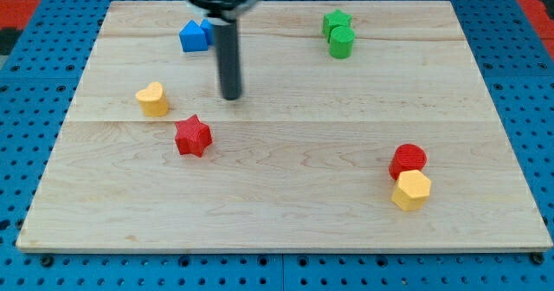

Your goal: Move the red star near to the red circle

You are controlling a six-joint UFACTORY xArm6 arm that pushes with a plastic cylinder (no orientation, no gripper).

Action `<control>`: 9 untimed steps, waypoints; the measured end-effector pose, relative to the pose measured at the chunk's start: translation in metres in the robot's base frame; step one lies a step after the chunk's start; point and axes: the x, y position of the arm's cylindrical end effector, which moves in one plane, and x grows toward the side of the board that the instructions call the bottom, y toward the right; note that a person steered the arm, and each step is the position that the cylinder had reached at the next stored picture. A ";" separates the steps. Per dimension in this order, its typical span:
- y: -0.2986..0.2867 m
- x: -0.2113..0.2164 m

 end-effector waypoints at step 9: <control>0.022 0.091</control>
